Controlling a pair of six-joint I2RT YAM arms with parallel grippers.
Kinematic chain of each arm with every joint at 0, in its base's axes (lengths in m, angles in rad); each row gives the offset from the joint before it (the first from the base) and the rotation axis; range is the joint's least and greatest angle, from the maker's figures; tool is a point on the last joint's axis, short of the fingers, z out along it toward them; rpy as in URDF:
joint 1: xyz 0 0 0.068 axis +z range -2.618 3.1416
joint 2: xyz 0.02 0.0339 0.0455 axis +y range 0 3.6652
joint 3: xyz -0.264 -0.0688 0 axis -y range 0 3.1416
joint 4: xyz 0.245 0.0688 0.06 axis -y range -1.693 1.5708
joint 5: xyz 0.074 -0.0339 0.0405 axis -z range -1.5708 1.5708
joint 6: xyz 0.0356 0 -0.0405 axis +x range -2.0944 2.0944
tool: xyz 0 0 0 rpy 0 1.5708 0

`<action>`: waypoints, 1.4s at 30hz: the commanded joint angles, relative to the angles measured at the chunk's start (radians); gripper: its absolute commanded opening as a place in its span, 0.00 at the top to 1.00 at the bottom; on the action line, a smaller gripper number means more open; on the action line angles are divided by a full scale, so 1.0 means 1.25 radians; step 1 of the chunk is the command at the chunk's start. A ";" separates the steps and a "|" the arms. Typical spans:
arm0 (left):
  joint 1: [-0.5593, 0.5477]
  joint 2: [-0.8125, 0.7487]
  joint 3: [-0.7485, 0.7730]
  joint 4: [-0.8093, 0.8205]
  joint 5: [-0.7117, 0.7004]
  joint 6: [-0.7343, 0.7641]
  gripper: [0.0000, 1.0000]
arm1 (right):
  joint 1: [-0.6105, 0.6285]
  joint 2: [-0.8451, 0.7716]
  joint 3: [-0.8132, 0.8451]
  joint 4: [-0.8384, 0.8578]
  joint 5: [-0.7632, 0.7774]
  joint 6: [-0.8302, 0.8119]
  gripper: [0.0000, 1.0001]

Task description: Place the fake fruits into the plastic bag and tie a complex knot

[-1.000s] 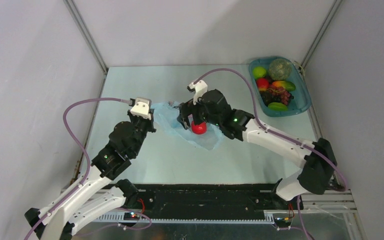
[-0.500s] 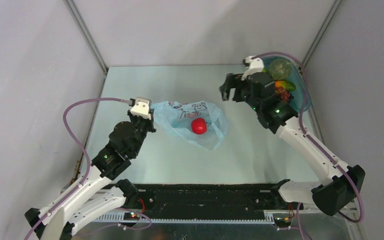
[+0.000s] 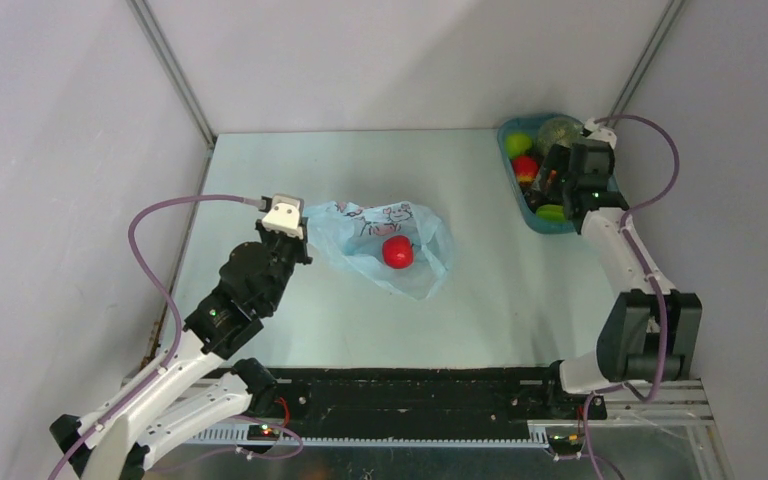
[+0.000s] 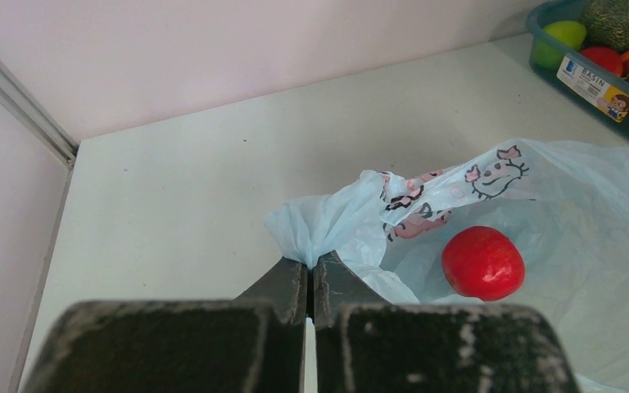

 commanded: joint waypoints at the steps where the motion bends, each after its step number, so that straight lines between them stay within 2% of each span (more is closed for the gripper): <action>1: 0.002 0.002 -0.002 0.033 -0.028 0.025 1.00 | -0.097 0.056 0.001 0.080 -0.050 -0.050 0.15; 6: 0.003 0.007 -0.002 0.033 -0.029 0.028 1.00 | -0.151 0.131 0.006 0.115 -0.067 -0.091 0.21; 14: 0.001 0.013 -0.002 0.034 -0.029 0.028 1.00 | -0.178 0.249 0.042 0.146 -0.091 -0.129 0.38; 29: 0.002 0.016 -0.001 0.034 -0.025 0.029 1.00 | -0.179 0.378 0.159 0.101 -0.091 -0.132 0.46; 35: 0.003 0.011 -0.001 0.033 -0.028 0.030 1.00 | -0.179 0.430 0.226 0.047 -0.090 -0.126 0.48; 42: 0.002 0.001 0.001 0.032 -0.032 0.033 1.00 | -0.177 0.507 0.346 -0.059 -0.072 -0.126 0.56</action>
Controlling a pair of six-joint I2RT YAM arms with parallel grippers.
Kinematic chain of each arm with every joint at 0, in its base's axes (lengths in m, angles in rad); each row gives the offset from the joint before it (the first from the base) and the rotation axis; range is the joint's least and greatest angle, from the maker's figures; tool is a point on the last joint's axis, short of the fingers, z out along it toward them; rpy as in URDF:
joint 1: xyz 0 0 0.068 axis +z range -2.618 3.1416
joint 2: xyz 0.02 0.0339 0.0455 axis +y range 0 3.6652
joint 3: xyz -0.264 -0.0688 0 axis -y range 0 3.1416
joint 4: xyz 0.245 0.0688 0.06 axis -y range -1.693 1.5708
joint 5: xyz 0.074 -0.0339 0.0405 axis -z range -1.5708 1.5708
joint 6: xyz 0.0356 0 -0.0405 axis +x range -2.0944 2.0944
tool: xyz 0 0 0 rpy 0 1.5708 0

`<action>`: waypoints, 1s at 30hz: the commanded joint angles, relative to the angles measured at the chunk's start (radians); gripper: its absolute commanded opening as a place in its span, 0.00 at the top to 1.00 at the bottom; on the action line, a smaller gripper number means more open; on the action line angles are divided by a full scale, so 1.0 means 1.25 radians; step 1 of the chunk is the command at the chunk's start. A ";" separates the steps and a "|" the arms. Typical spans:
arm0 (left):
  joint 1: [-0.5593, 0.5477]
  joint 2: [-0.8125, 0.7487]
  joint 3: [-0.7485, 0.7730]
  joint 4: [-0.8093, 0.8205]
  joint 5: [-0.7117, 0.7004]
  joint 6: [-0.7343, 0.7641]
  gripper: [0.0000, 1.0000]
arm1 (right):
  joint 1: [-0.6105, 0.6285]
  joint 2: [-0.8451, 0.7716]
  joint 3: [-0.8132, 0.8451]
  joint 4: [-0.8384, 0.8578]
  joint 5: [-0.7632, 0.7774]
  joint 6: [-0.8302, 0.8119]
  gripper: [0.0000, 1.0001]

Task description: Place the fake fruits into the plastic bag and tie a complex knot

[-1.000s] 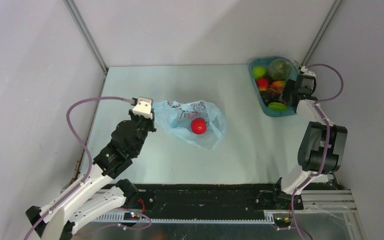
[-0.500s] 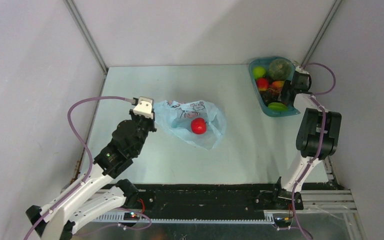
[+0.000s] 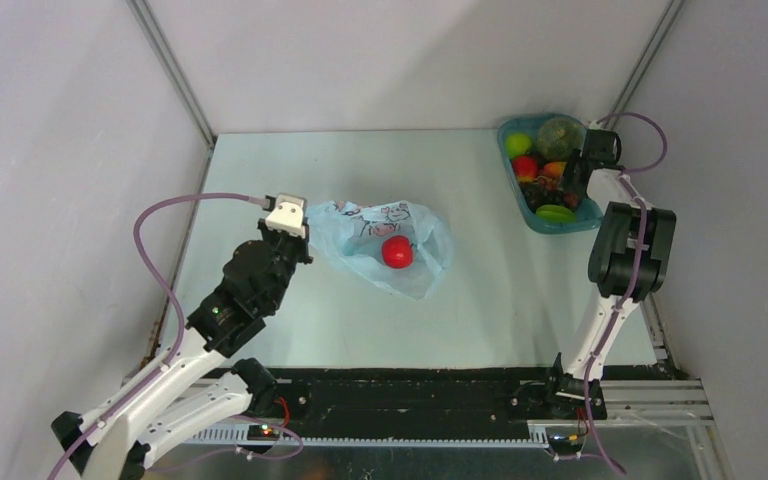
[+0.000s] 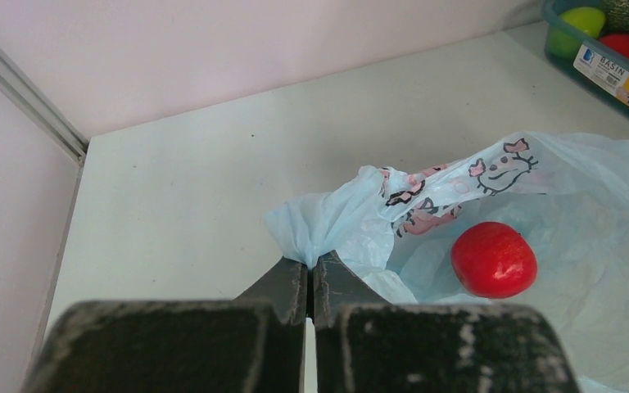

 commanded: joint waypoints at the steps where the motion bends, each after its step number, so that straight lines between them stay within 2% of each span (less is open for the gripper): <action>1: 0.003 -0.013 0.001 0.030 -0.020 0.017 1.00 | 0.000 0.056 0.093 -0.081 0.022 -0.005 0.57; 4: 0.002 -0.018 0.001 0.030 -0.022 0.018 1.00 | 0.004 0.075 0.124 -0.119 0.048 -0.003 0.61; 8: 0.003 -0.023 0.001 0.031 -0.025 0.019 1.00 | 0.011 0.069 0.114 -0.121 0.070 -0.001 0.73; 11: 0.001 -0.026 0.000 0.030 -0.025 0.019 1.00 | 0.012 0.055 0.101 -0.118 0.085 0.003 0.94; 13: 0.003 -0.025 0.001 0.030 -0.025 0.019 1.00 | 0.012 0.037 0.089 -0.109 0.092 0.004 1.00; 19: 0.002 -0.028 0.001 0.031 -0.024 0.018 1.00 | 0.013 -0.041 0.061 -0.082 0.109 0.004 1.00; 23: 0.003 -0.029 0.002 0.030 -0.025 0.018 1.00 | 0.017 -0.139 0.027 -0.051 0.117 0.013 1.00; 30: 0.003 -0.034 0.001 0.028 -0.022 0.020 1.00 | 0.023 -0.306 -0.073 0.064 0.026 0.028 1.00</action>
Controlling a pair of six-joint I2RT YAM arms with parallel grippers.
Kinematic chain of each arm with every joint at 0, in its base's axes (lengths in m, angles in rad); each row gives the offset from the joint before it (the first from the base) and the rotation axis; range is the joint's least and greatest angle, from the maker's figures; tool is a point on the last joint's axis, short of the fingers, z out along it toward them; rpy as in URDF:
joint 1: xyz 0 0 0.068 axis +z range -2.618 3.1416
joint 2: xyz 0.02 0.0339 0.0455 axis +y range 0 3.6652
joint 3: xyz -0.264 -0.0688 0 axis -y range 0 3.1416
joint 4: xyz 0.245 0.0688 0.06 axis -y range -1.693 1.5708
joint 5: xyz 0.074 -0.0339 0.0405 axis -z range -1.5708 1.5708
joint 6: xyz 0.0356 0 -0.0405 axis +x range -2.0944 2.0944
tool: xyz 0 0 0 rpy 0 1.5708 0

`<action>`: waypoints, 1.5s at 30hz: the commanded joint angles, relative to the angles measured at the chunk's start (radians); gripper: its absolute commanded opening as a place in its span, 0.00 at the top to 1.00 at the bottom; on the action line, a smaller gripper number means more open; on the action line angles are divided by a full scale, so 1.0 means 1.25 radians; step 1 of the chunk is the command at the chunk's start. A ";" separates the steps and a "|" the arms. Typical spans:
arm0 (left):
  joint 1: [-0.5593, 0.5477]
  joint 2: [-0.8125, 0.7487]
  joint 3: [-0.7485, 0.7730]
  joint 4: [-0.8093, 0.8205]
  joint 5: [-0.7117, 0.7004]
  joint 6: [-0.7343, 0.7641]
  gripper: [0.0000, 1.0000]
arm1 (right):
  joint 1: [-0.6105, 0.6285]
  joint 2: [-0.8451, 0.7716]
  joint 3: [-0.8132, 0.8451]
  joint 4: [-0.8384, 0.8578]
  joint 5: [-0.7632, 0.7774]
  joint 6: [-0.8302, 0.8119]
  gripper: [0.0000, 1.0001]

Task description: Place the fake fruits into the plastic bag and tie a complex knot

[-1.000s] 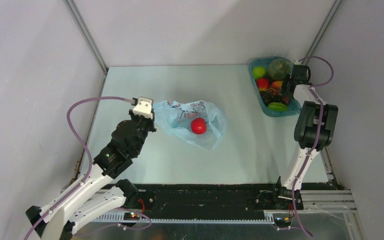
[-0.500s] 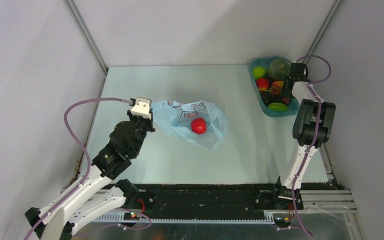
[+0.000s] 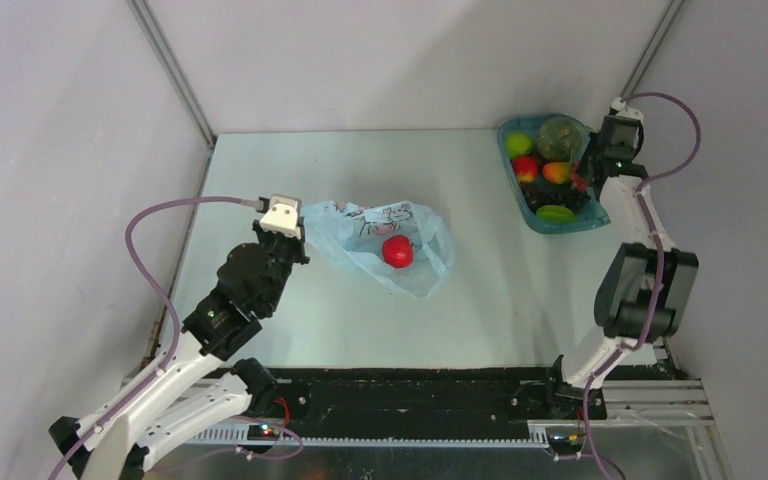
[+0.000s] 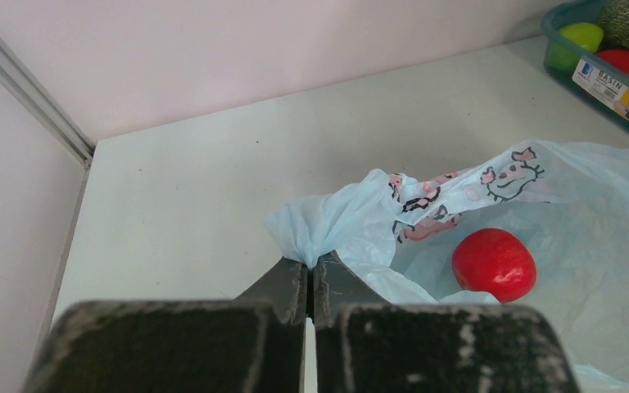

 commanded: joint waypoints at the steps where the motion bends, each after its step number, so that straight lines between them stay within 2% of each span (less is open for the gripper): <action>1: 0.002 -0.012 0.001 0.029 -0.015 0.018 1.00 | 0.009 -0.138 -0.040 0.116 -0.044 0.020 1.00; 9: 0.002 -0.020 0.000 0.031 -0.011 0.017 1.00 | 0.034 -0.255 -0.046 0.107 -0.120 0.028 1.00; 15: 0.001 -0.019 0.002 0.030 -0.003 0.013 1.00 | 0.116 -0.385 -0.079 0.080 -0.187 0.008 1.00; 19: 0.002 -0.019 0.002 0.028 0.002 0.010 1.00 | 0.258 -0.475 -0.088 0.038 -0.190 -0.005 1.00; 25: 0.002 -0.021 0.001 0.028 0.008 0.005 1.00 | 0.478 -0.536 -0.090 -0.022 -0.202 -0.038 1.00; 33: 0.003 -0.018 0.003 0.027 0.014 0.000 1.00 | 0.765 -0.507 -0.091 -0.008 -0.187 -0.078 1.00; 37: 0.002 -0.018 0.002 0.027 0.013 0.001 1.00 | 0.826 -0.449 -0.091 0.000 -0.171 -0.073 1.00; 45: 0.003 -0.018 0.002 0.027 0.016 0.001 1.00 | 0.886 -0.360 -0.092 0.023 -0.144 -0.067 1.00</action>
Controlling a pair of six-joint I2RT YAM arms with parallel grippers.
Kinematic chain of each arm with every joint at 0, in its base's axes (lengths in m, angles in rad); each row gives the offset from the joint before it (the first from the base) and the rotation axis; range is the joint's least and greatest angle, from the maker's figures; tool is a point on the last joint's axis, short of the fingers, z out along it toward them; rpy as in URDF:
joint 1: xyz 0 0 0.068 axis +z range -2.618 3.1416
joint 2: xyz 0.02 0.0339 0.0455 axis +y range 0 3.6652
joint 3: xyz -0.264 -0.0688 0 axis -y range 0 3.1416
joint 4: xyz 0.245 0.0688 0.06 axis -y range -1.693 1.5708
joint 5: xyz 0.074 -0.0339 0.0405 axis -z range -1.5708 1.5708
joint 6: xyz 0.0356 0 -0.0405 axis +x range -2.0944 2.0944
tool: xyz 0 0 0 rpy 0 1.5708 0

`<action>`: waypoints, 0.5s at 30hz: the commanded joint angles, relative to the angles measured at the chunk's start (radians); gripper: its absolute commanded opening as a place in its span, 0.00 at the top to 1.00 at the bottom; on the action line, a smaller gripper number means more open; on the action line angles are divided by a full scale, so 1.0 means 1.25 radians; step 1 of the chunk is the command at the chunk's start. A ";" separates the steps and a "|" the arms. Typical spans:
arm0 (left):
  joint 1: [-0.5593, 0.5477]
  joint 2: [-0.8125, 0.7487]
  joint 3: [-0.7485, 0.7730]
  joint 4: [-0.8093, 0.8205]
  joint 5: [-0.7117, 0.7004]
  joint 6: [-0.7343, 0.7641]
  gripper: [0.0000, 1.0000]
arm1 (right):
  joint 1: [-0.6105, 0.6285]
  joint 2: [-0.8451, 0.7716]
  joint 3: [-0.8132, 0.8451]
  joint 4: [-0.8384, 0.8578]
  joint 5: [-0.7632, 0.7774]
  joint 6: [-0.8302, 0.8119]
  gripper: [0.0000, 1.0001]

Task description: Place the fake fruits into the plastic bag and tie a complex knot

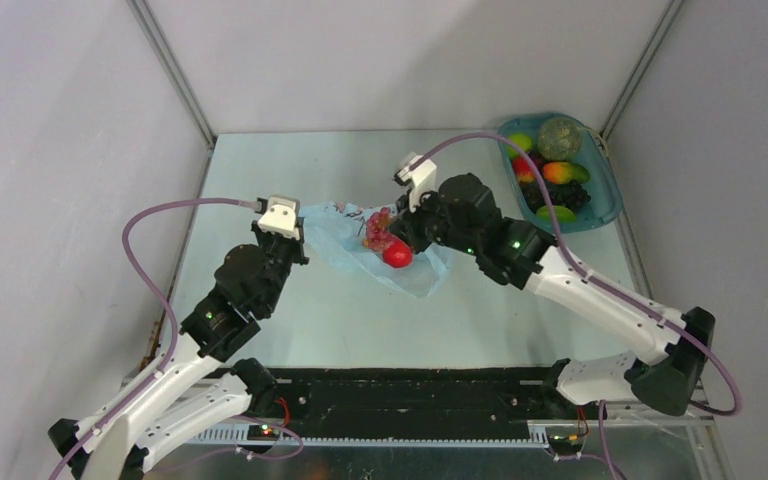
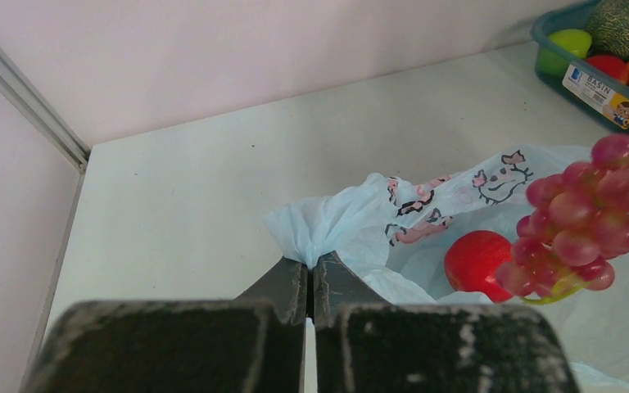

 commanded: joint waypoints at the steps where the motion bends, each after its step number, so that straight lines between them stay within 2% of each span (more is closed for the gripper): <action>1: 0.002 -0.007 0.002 0.027 0.005 0.004 1.00 | 0.020 0.022 0.007 0.045 0.041 -0.004 1.00; 15: 0.001 -0.010 0.002 0.027 0.010 0.001 1.00 | 0.029 0.100 0.007 -0.047 0.164 -0.010 1.00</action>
